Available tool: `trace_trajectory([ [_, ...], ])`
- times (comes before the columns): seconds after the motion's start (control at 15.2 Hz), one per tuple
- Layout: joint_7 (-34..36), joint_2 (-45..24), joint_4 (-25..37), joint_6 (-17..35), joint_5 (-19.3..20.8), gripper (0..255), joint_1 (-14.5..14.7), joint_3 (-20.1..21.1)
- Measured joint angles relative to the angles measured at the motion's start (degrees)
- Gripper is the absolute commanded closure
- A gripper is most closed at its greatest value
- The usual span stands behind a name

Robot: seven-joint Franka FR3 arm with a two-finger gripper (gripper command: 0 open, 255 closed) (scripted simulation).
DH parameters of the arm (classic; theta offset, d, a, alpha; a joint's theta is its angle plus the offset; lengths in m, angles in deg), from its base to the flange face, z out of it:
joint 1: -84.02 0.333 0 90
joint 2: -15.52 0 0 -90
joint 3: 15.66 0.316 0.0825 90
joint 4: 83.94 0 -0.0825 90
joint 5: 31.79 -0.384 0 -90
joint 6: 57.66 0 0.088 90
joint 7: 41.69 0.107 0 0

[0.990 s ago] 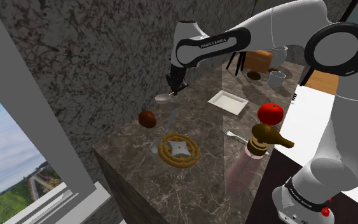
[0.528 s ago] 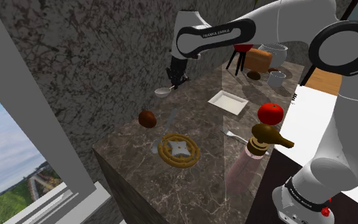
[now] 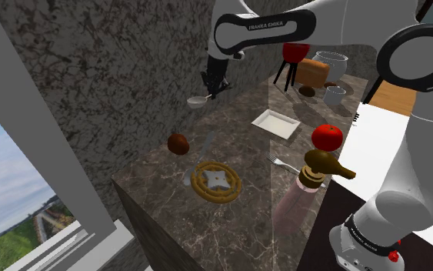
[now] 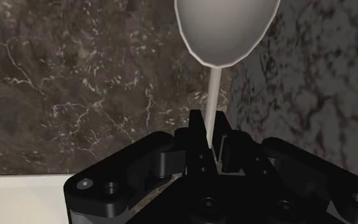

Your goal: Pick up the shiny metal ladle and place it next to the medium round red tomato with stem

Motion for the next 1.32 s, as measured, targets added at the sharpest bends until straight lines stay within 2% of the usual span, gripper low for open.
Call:
trace_trajectory([
  [0.2, 0.1, 0.0, 2.2, -2.2, 0.0, 255, 0.2, 0.1],
  [0.26, -0.4, 1.2, 1.0, -2.2, -0.5, 255, -0.3, 0.1],
  [0.79, -7.5, 19.4, -21.6, 3.1, -7.7, 255, -5.0, -1.1],
  [1.32, -15.6, 38.1, -40.7, 3.7, -13.5, 255, -6.1, -5.4],
])
